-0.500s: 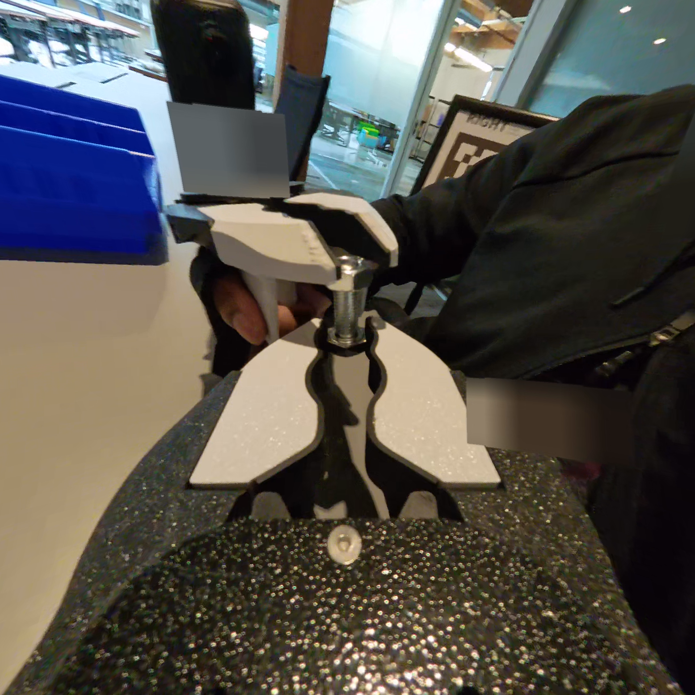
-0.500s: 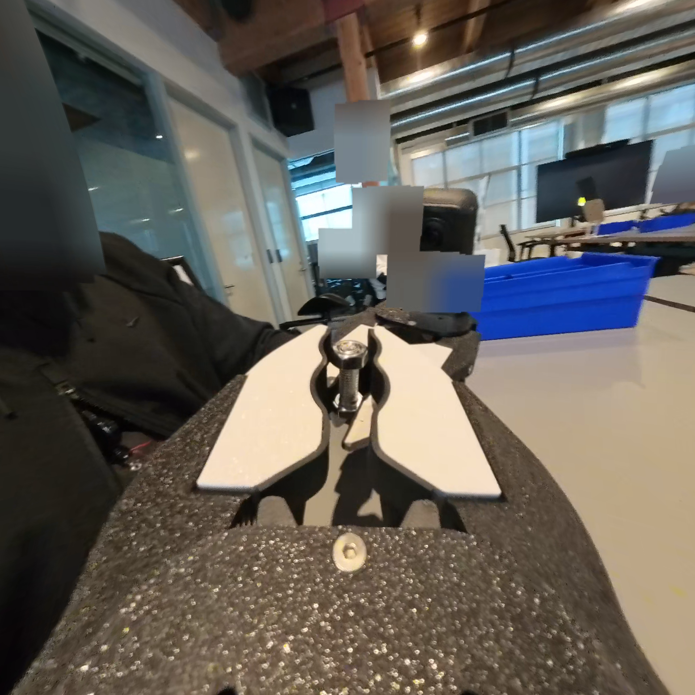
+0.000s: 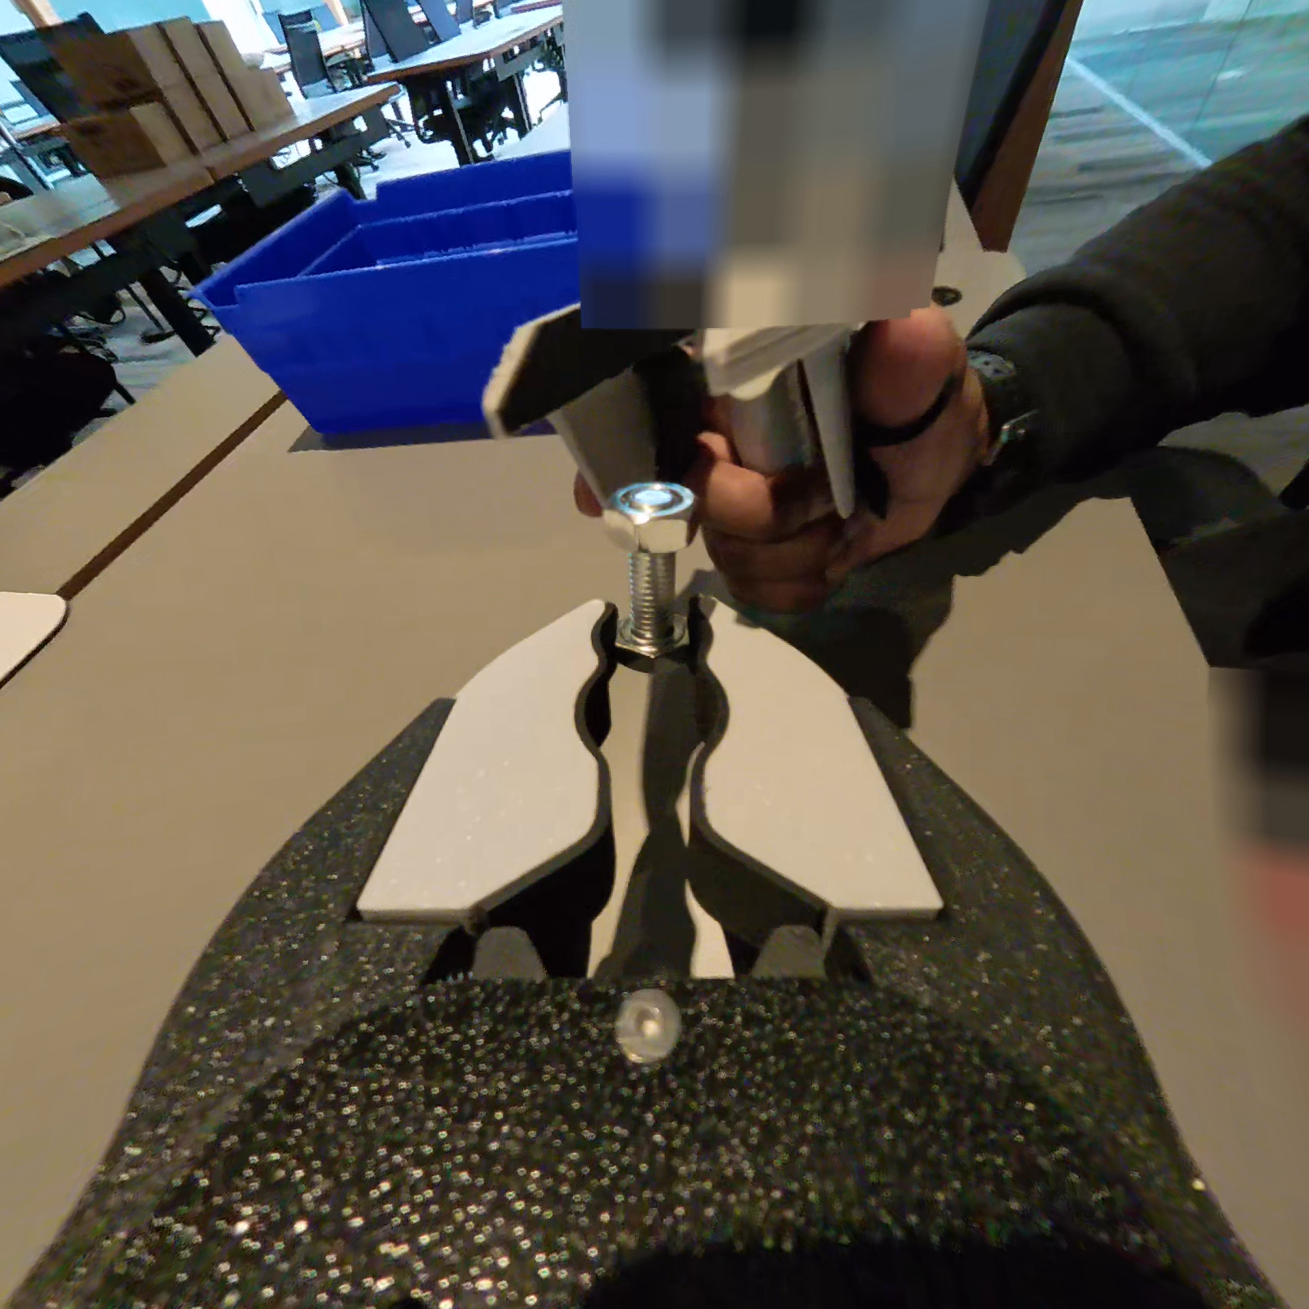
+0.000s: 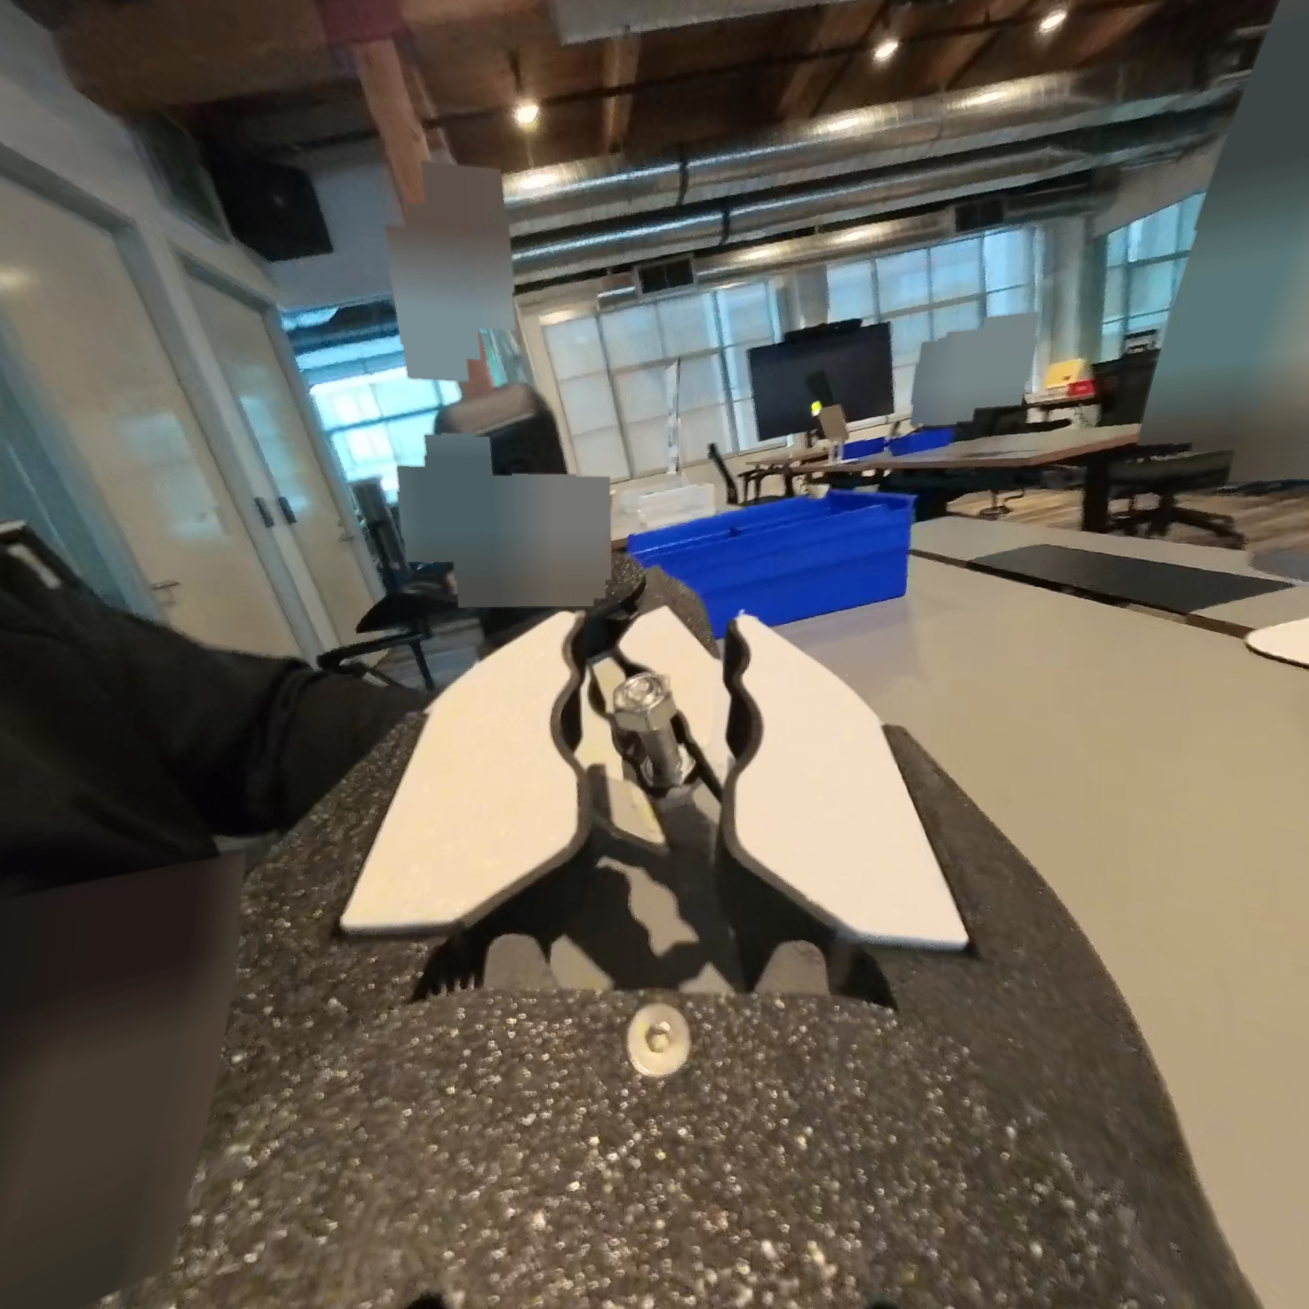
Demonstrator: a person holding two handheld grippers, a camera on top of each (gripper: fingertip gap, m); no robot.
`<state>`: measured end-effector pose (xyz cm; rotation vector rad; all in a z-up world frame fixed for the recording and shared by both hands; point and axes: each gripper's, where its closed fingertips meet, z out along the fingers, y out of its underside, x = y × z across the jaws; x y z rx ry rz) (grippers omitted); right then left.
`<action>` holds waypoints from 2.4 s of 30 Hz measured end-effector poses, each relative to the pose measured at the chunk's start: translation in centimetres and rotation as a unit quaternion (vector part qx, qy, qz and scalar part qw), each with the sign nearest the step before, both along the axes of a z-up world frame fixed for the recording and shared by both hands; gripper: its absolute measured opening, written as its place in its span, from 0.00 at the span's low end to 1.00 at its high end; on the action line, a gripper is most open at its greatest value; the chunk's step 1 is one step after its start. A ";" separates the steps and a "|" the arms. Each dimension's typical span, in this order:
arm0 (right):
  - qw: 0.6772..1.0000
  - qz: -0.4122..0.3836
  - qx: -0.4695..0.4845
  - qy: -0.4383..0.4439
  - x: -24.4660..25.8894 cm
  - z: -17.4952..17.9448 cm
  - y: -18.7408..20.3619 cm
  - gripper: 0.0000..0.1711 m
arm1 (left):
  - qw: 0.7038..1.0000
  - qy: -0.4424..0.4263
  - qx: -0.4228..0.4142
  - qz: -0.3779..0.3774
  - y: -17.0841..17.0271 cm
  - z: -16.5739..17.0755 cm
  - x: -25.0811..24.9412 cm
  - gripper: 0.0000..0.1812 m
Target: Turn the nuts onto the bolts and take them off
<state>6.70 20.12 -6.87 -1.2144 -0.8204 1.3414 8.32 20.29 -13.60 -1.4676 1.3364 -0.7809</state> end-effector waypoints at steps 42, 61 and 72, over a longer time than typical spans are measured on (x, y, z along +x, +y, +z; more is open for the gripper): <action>0.988 -0.093 -0.021 -0.124 0.8 -3.4 3.4 0.26 | 0.828 0.318 0.402 0.227 5.1 -0.3 -4.5 0.10; 0.731 -0.200 0.512 -0.405 -1.0 -7.5 1.7 0.11 | 0.842 0.332 0.391 0.168 4.0 -1.9 -3.2 0.10; 0.948 -0.146 0.038 -0.280 -2.0 -7.3 2.1 0.11 | 0.812 0.346 0.418 0.215 4.9 -1.1 -4.2 0.10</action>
